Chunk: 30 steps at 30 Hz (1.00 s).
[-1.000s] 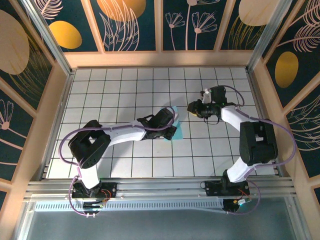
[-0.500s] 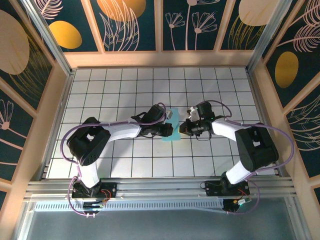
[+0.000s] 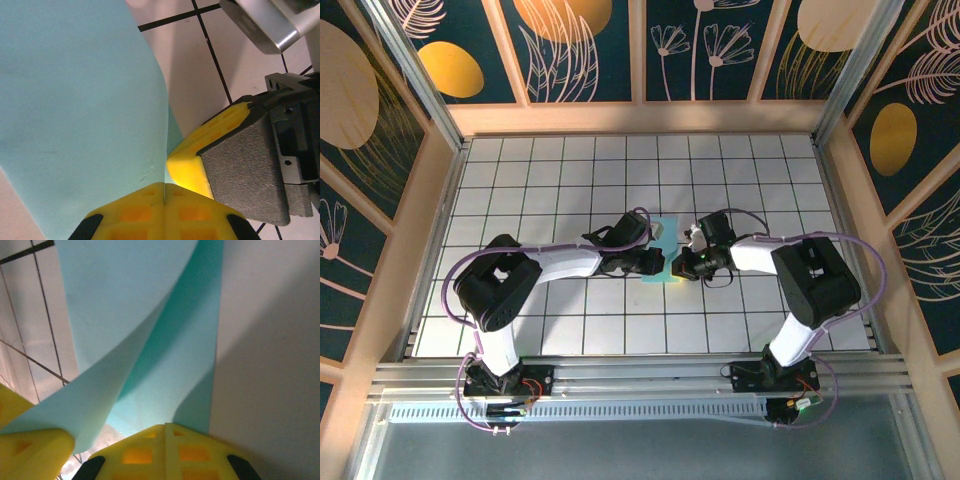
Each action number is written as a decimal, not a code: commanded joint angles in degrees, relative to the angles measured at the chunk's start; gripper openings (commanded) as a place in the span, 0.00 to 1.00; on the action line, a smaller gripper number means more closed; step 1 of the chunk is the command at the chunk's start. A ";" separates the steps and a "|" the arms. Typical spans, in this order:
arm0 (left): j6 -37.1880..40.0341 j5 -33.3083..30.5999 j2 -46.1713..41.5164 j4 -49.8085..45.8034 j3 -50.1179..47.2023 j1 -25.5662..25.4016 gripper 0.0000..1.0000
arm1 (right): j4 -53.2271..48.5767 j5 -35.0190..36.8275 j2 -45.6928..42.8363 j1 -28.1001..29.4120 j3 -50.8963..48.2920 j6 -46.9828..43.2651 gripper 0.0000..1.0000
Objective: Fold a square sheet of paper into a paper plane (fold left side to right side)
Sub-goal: Fold the triangle a second time at the center of the table.
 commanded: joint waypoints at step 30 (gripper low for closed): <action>7.98 -10.84 4.59 -10.25 6.27 2.89 0.00 | -5.41 3.93 2.29 0.69 -0.78 -2.19 0.00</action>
